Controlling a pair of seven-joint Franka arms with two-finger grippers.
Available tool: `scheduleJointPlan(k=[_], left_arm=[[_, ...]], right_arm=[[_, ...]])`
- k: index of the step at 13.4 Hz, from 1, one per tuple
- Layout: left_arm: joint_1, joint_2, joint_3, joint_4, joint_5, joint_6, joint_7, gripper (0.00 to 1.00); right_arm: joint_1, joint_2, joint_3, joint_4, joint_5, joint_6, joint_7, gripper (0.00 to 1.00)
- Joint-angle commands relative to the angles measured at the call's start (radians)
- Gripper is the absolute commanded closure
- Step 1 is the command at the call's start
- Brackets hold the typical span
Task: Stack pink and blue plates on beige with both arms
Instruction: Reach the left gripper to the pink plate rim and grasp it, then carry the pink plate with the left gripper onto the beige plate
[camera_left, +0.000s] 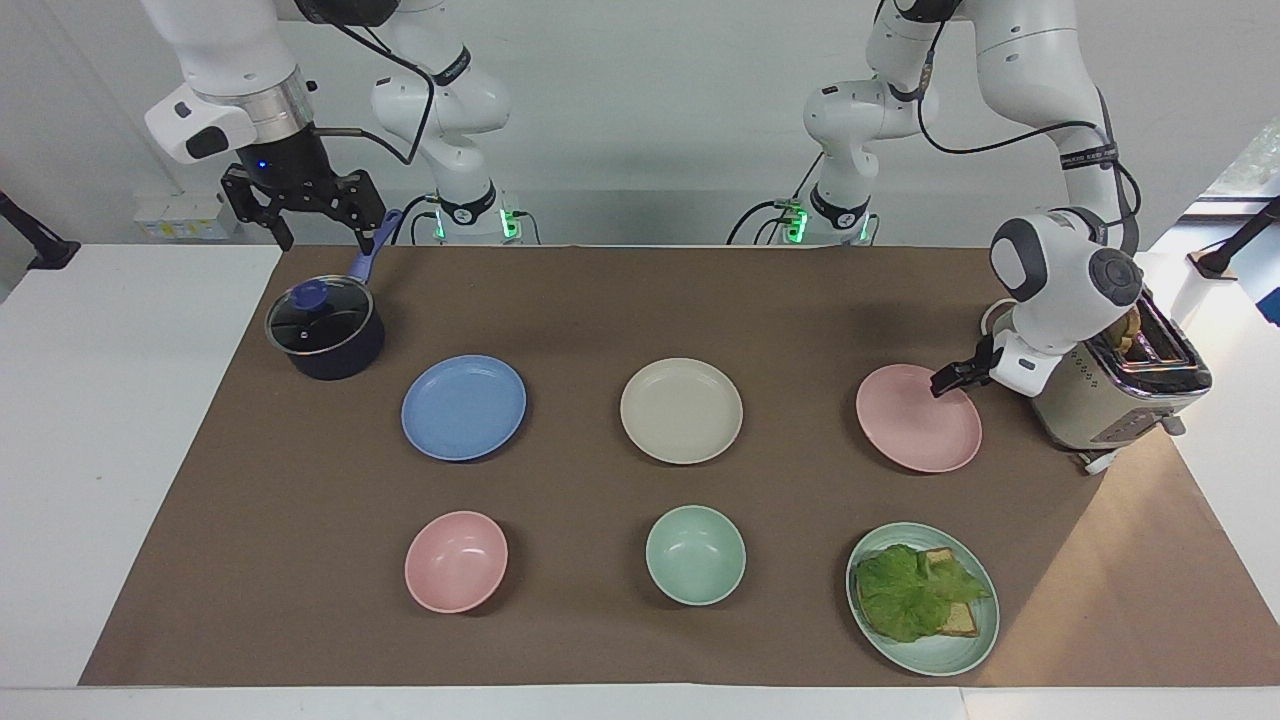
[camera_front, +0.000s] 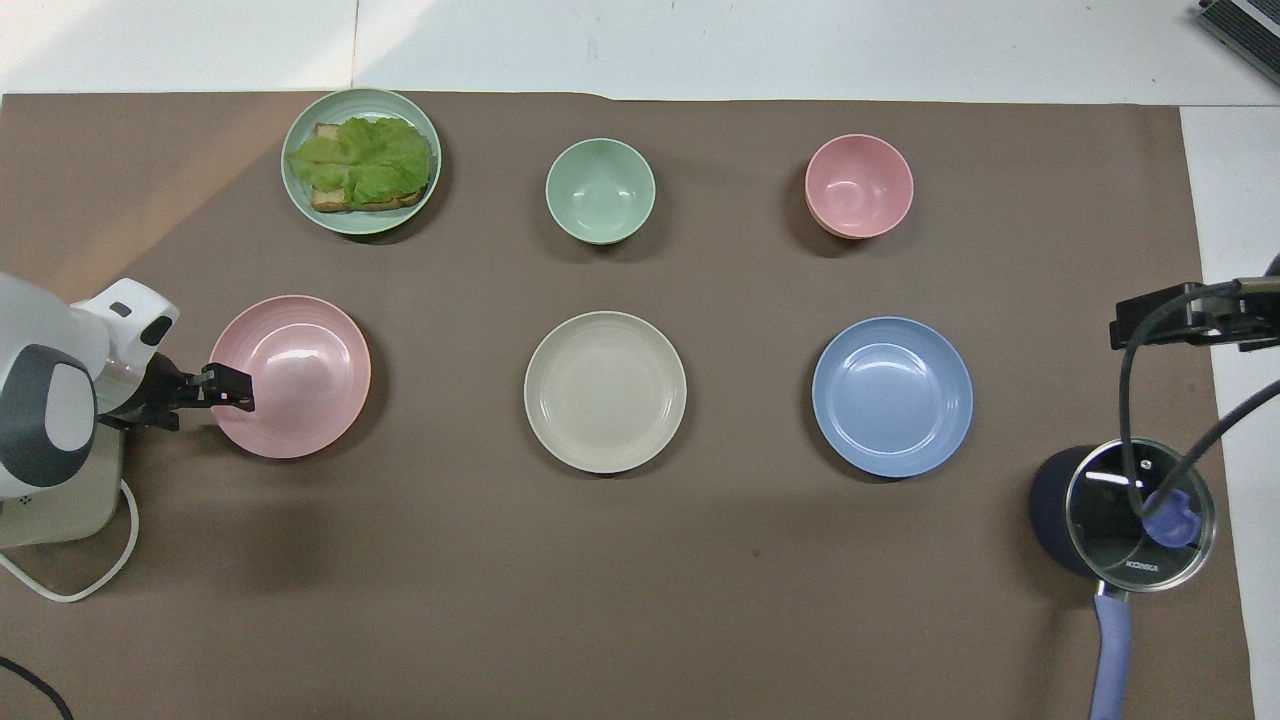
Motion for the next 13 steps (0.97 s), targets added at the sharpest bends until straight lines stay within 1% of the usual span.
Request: scheduleJointPlan(k=[1,6,8,9,11,12,13], left_arm=[[-0.004,-0.026,-0.004,-0.029,0.009,0.018,-0.084,1.0],[-0.005,-0.023,-0.007,-0.016,0.005,0.003,-0.08,1.0],[-0.009,-0.017,-0.007,0.038,0.003,-0.075,-0.08,1.0],[-0.009,-0.02,-0.01,0.083,-0.011,-0.138,-0.081,1.0],[-0.01,-0.018,-0.018,0.192,-0.101,-0.282,-0.092,1.0],[-0.019,-0.023,-0.024,0.227,-0.136,-0.337,-0.113,1.0],[-0.051,-0.026,-0.03,0.252,-0.152,-0.368,-0.174,1.0]], right_arm=[[-0.003,-0.023,-0.002,-0.025,-0.003,0.003,-0.019,0.0],[-0.003,-0.023,-0.002,-0.025,-0.003,0.001,-0.019,0.0],[-0.005,-0.023,-0.002,-0.025,-0.003,0.003,-0.019,0.0],[-0.003,-0.023,-0.002,-0.025,-0.003,0.003,-0.019,0.0],[-0.005,-0.023,-0.002,-0.025,-0.003,0.003,-0.019,0.0],[-0.003,-0.023,-0.002,-0.025,-0.003,0.003,-0.019,0.0],[-0.005,-0.023,-0.002,-0.025,-0.003,0.003,-0.019,0.0]])
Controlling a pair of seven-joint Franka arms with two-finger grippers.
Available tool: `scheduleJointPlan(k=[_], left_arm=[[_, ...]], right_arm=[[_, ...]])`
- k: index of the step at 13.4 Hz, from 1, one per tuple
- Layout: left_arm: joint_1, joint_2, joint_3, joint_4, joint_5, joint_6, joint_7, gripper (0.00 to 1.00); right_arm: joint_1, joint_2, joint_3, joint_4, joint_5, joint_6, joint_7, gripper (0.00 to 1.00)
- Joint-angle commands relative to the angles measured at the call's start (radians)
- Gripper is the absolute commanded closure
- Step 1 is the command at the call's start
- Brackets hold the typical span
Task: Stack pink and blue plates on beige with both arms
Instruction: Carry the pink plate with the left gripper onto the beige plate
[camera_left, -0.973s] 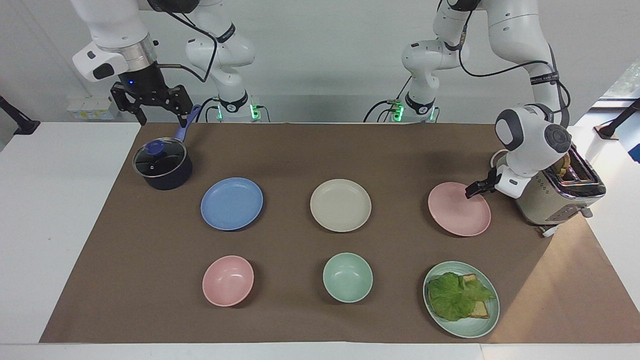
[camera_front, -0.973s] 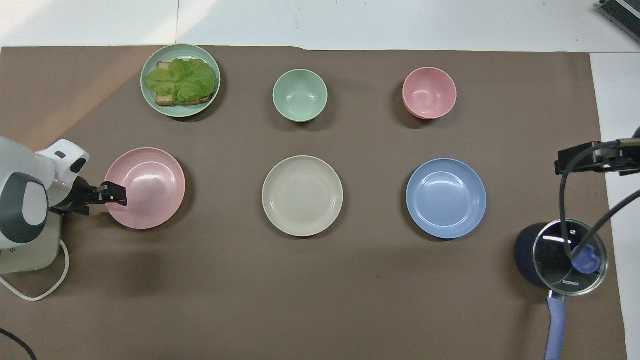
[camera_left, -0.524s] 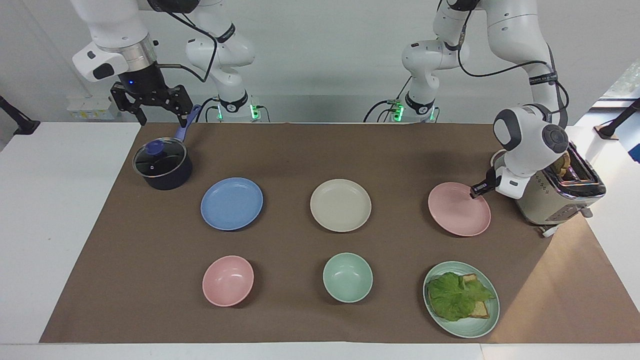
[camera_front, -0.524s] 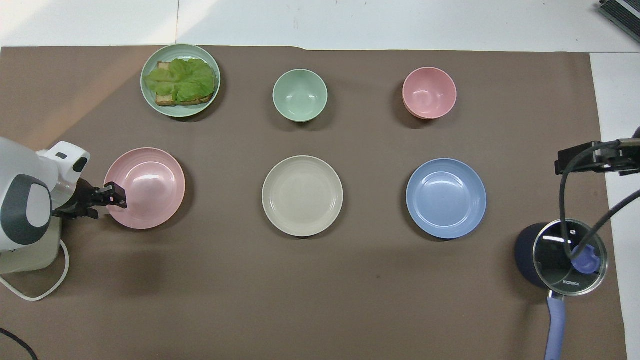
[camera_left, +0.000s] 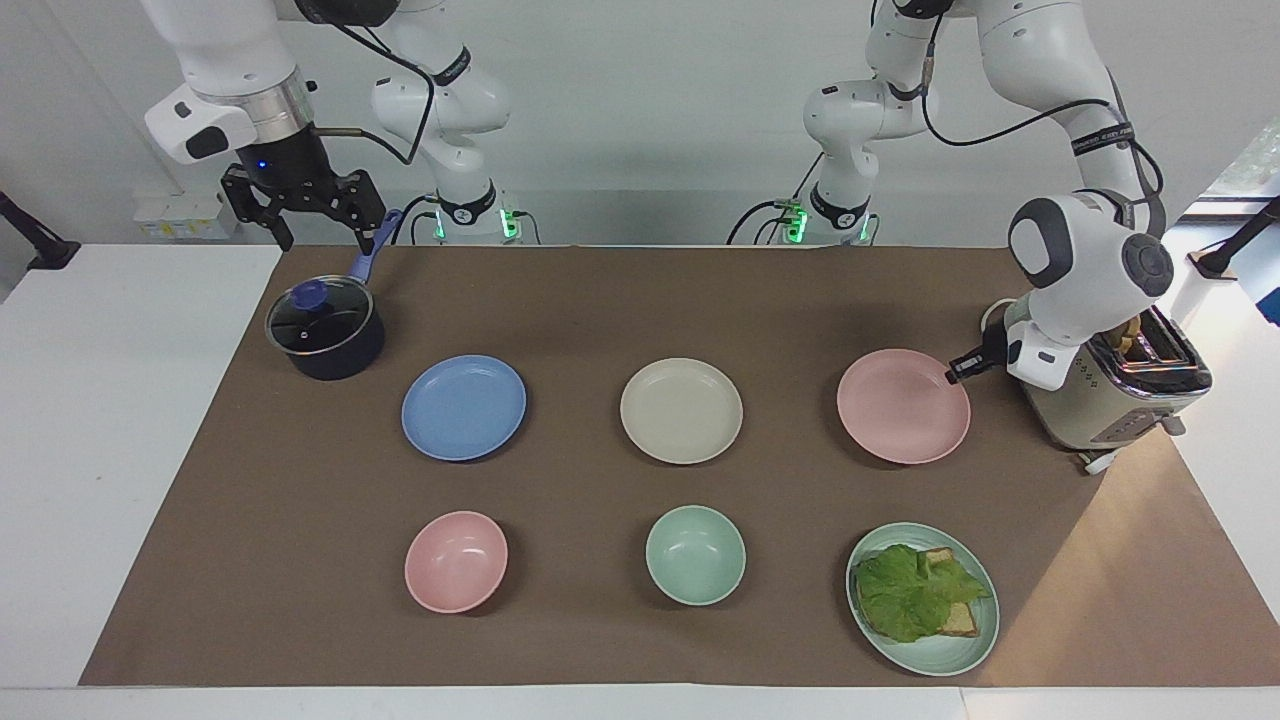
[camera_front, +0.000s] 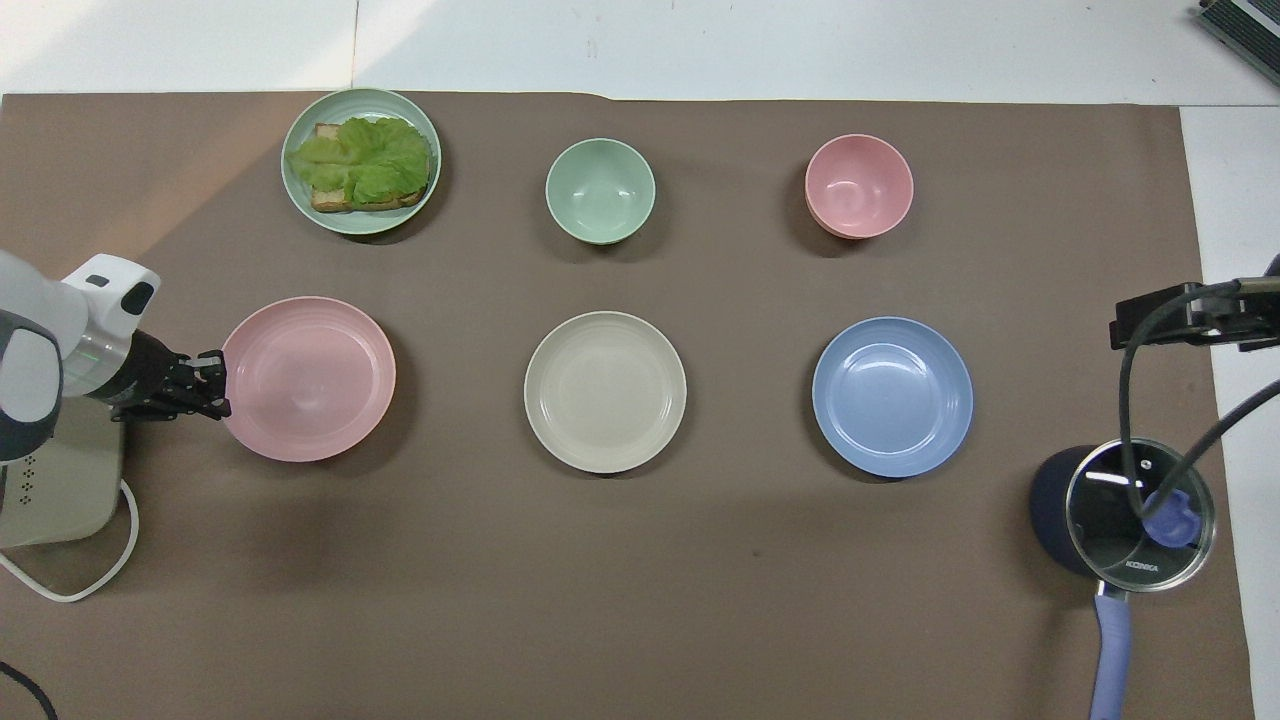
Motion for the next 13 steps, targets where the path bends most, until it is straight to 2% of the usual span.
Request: scheduleJointPlan(k=[1,4,6,11,12,13], left_arm=[[-0.081,-0.01,-0.013,0.067,-0.04,-0.083,-0.154,1.0],[-0.228,-0.013,-0.018,0.058,-0.057,-0.046,-0.346,1.0],[-0.313,-0.03,-0.017,0.022,-0.087,0.016,-0.366,1.0],[-0.491,0.008,-0.017,-0.086,-0.137,0.274,-0.366,1.0],[-0.497,0.007,-0.017,-0.1,-0.137,0.308,-0.365,1.0],[-0.502,0.009,-0.017,-0.1,-0.137,0.314,-0.366,0.73]], right_arm=[[-0.005,-0.023,-0.002,-0.025,-0.003,0.001,-0.019,0.0],[-0.003,-0.023,-0.002,-0.025,-0.003,0.003,-0.019,0.0],[-0.005,-0.023,-0.002,-0.025,-0.003,0.003,-0.019,0.0],[-0.005,-0.023,-0.003,-0.025,-0.003,0.003,-0.019,0.0],[-0.005,-0.023,-0.003,-0.025,-0.003,0.003,-0.019,0.0],[-0.005,-0.023,-0.003,-0.025,-0.003,0.003,-0.019,0.0]])
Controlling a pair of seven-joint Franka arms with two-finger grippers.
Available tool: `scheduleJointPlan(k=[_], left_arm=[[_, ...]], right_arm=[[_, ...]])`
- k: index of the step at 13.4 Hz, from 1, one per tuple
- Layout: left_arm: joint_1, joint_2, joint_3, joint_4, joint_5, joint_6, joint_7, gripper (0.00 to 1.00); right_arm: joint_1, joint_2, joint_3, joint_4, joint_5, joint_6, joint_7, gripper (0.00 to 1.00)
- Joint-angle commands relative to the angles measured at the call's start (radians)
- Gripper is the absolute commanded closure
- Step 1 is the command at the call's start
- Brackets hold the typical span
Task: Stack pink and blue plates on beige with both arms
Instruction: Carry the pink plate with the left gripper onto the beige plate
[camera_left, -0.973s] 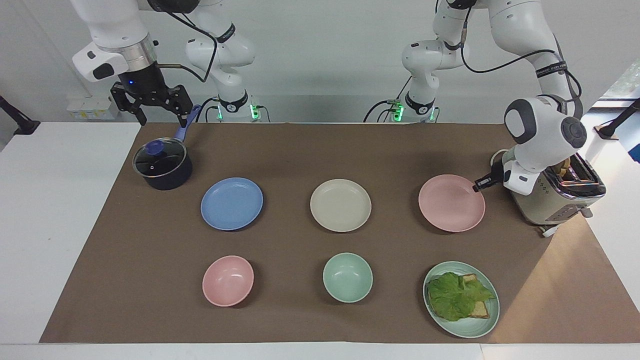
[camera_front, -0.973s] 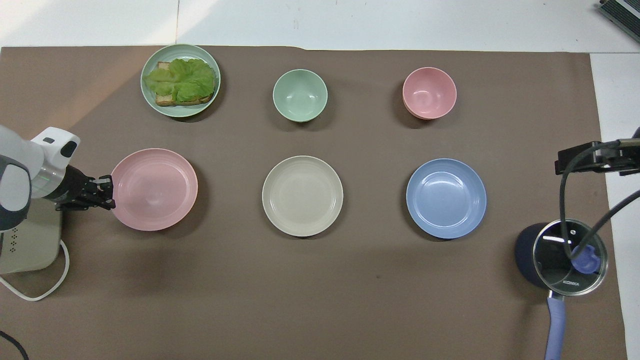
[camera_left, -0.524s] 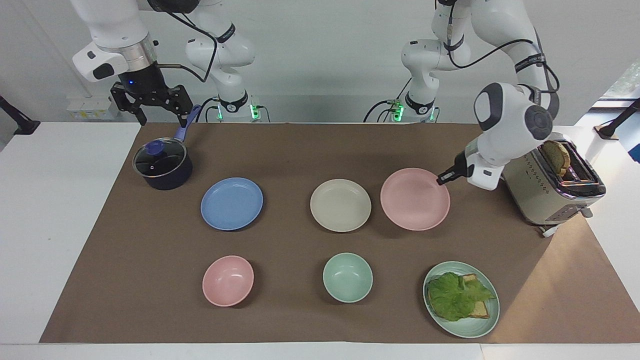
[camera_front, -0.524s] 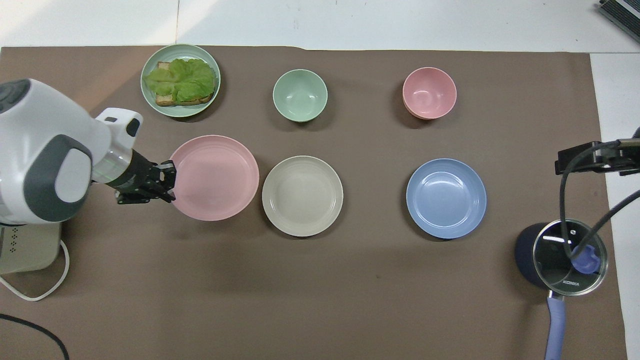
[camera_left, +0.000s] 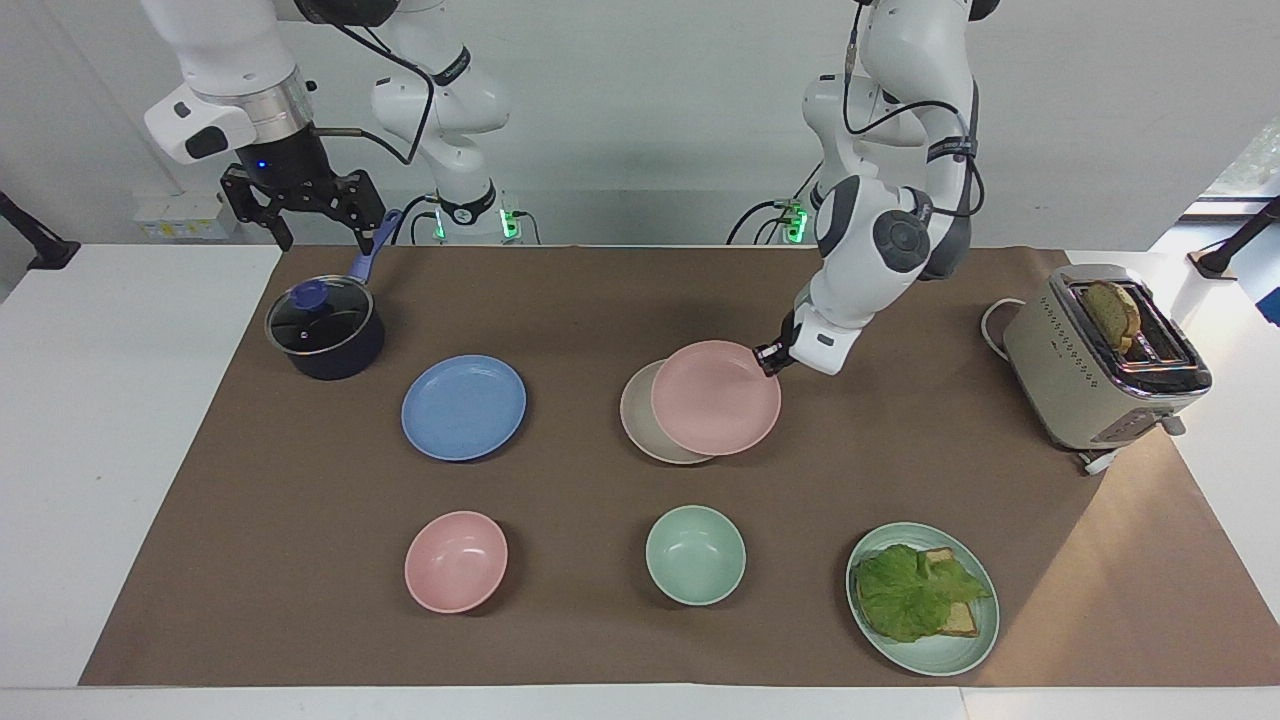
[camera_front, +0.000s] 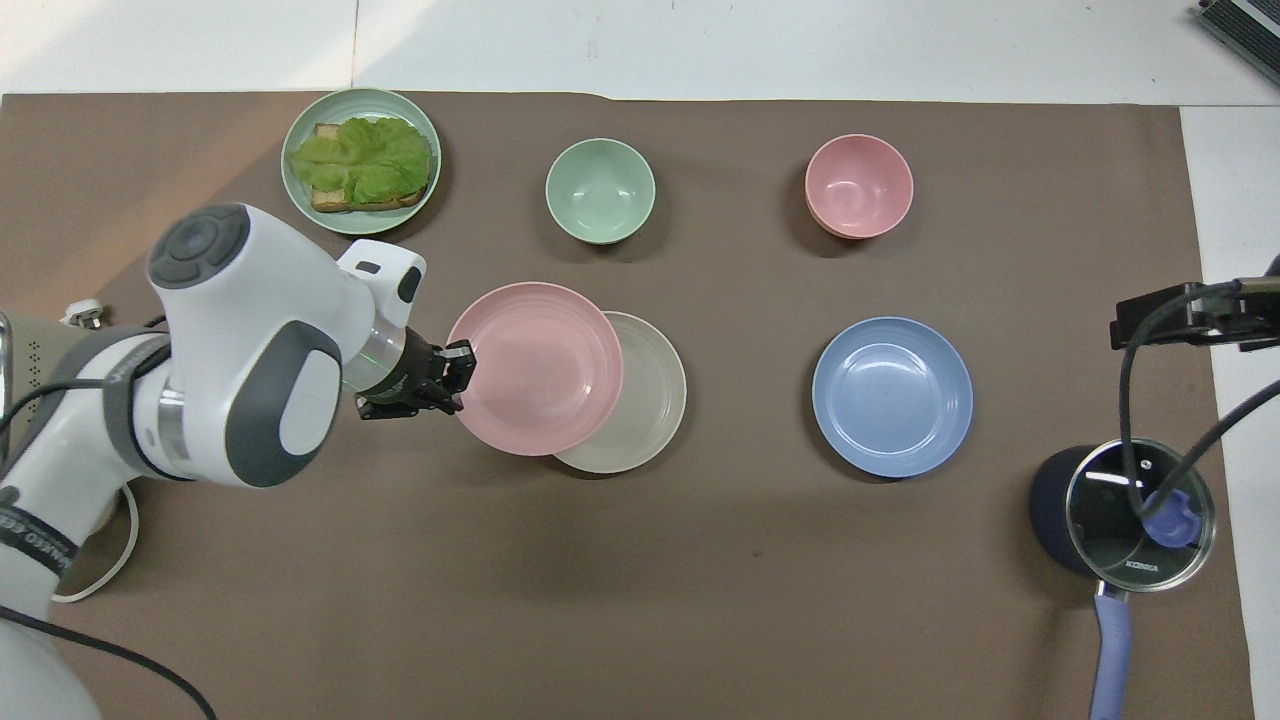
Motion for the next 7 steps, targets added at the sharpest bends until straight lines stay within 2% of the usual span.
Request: scheduleJointPlan(k=[1,2,5,7], left_arm=[[-0.042,-0.011,0.02,-0.027,-0.017,0.051,0.003,0.23],[-0.043,-0.011,0.022,-0.027,-0.017,0.053,0.003,0.0],[-0.024,-0.01,0.026,-0.018,-0.014,0.03,0.012,0.0],[0.041,-0.005,0.029,-0.01,0.009,0.027,0.022,0.0]], right_arm=[[-0.005,-0.023,-0.003,-0.025,-0.003,0.003,-0.019,0.0],[-0.005,-0.023,-0.003,-0.025,-0.003,0.003,-0.019,0.0],[-0.005,-0.023,-0.004,-0.025,-0.003,0.003,-0.019,0.0],[-0.005,-0.023,-0.004,-0.025,-0.003,0.004,-0.019,0.0]])
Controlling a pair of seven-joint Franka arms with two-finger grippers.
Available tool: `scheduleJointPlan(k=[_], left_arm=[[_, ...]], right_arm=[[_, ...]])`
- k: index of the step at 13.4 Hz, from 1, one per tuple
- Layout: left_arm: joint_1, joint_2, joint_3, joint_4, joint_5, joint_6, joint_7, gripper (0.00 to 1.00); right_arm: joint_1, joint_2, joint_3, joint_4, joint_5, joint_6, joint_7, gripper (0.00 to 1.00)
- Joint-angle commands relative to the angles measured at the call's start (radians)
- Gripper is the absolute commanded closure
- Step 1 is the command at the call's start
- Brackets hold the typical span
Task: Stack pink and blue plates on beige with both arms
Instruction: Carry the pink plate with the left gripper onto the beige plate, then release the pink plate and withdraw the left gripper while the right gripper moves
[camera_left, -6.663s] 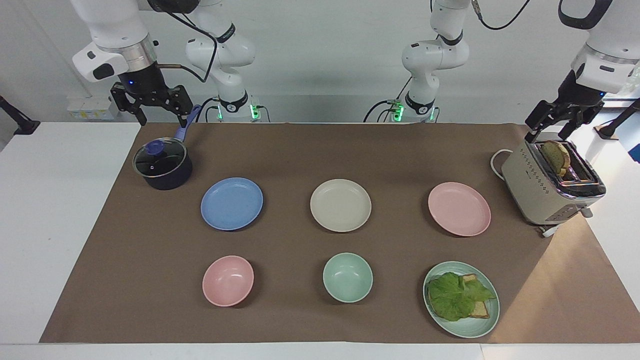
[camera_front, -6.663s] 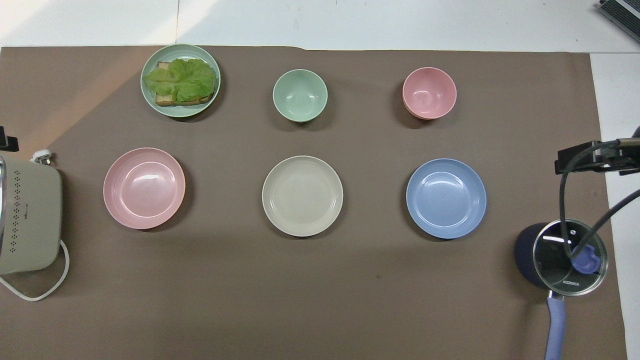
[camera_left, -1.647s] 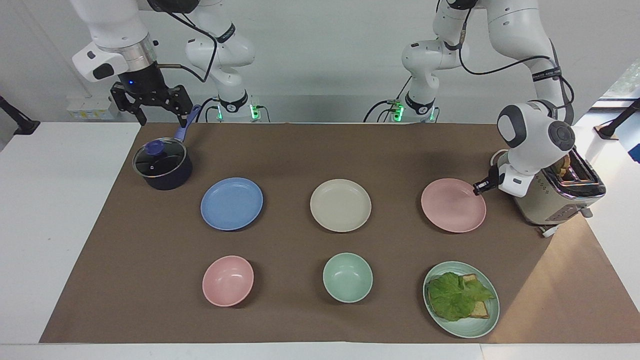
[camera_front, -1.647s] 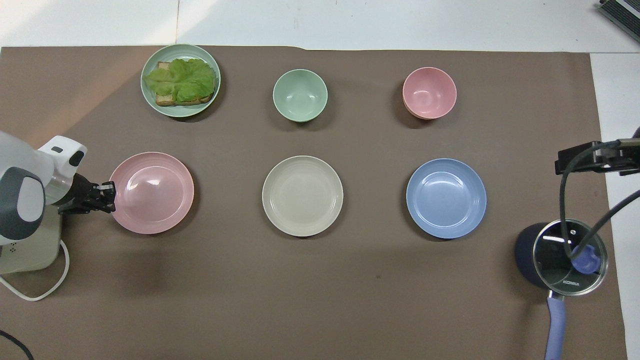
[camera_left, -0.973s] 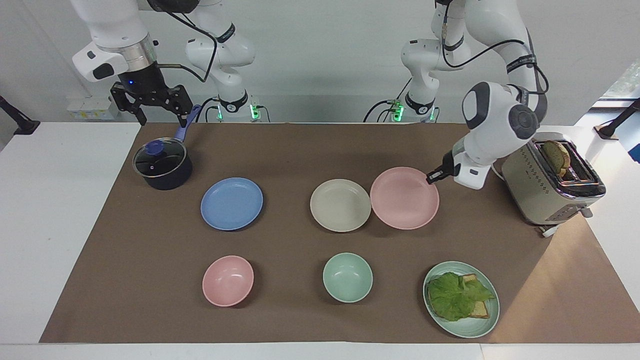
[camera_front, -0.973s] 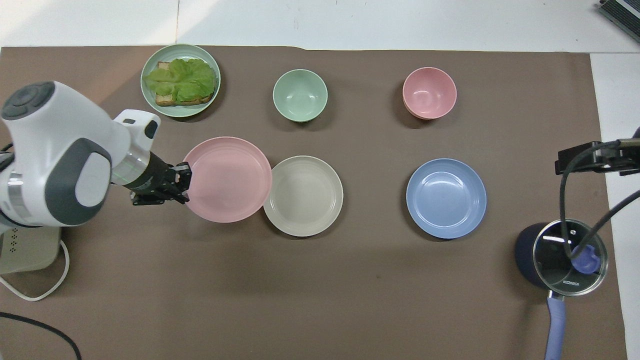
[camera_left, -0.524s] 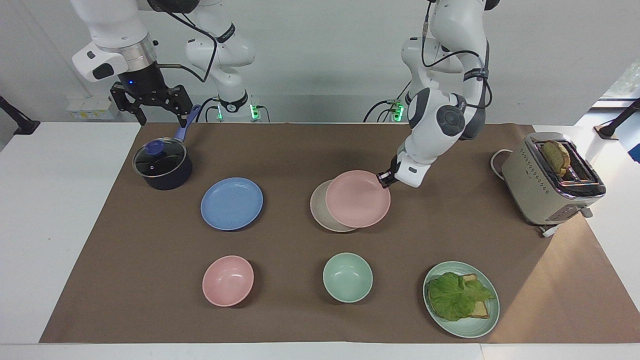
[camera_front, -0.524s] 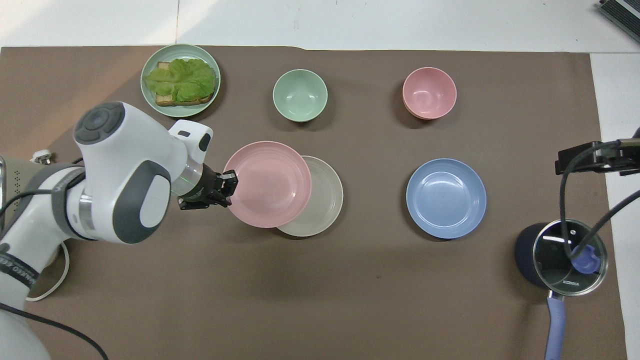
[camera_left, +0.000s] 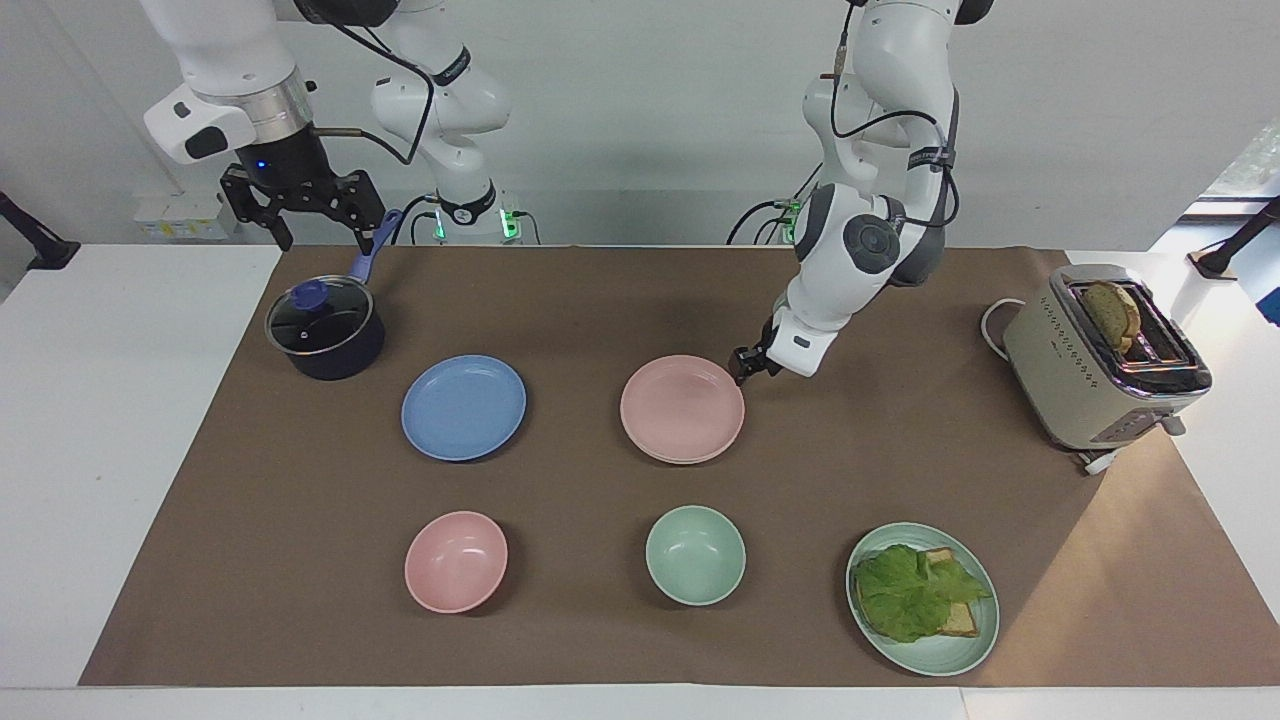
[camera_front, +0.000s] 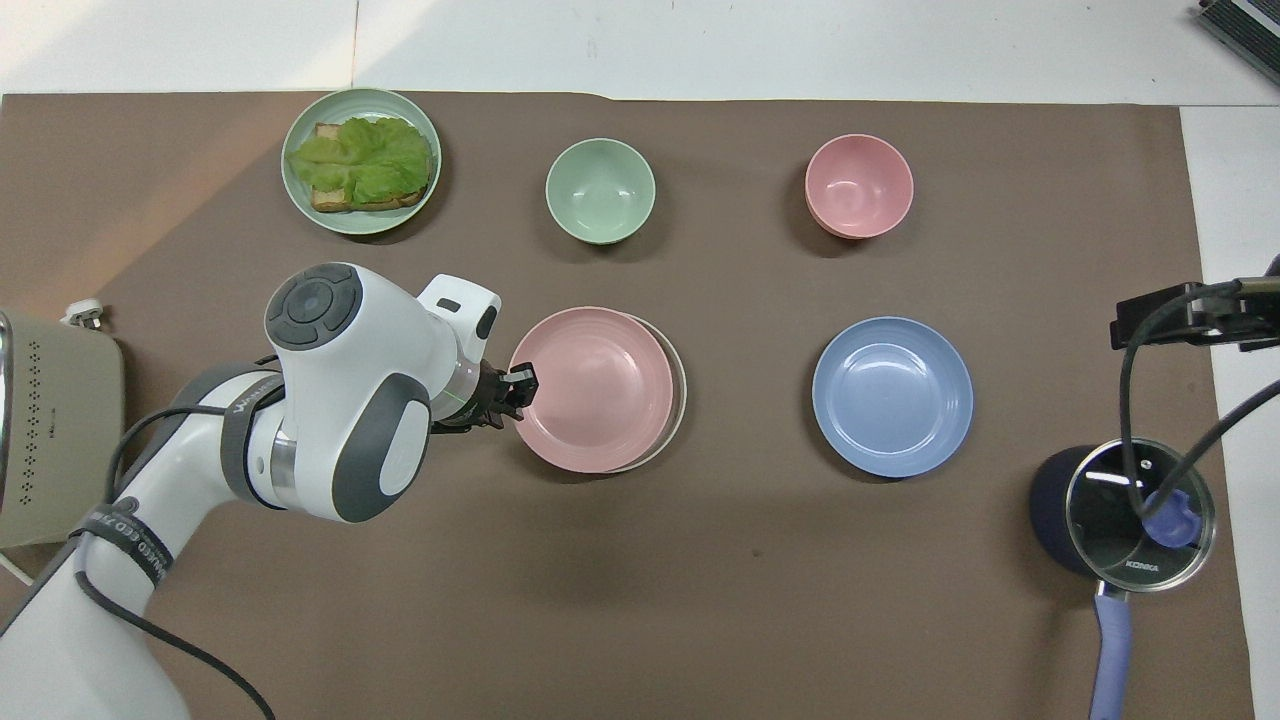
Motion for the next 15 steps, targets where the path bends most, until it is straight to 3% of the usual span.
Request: scheduleJointPlan(k=[1,3,7,11,15], left_arm=[[0.095,-0.01,0.008,0.001,0.057,-0.007,0.039,0.0],[0.172,-0.008,0.007,0.033,0.195,0.005,0.115,0.0],[0.305,-0.024,0.011,0.084,0.268,-0.015,0.361,0.0],[0.403,-0.082,0.013,0.157,0.299,-0.171,0.6,0.0],[0.407,-0.134,0.015,0.286,0.299,-0.323,0.613,0.0]], right_arm=[[-0.004,-0.023,-0.005,-0.025,-0.003,0.003,-0.019,0.0],[-0.004,-0.023,-0.005,-0.025,-0.003,0.007,-0.021,0.0],[-0.017,-0.035,-0.007,-0.065,0.001,0.044,-0.024,0.0],[-0.015,-0.055,-0.008,-0.217,0.032,0.168,-0.021,0.0],[-0.033,-0.053,-0.008,-0.424,0.032,0.396,-0.041,0.0]])
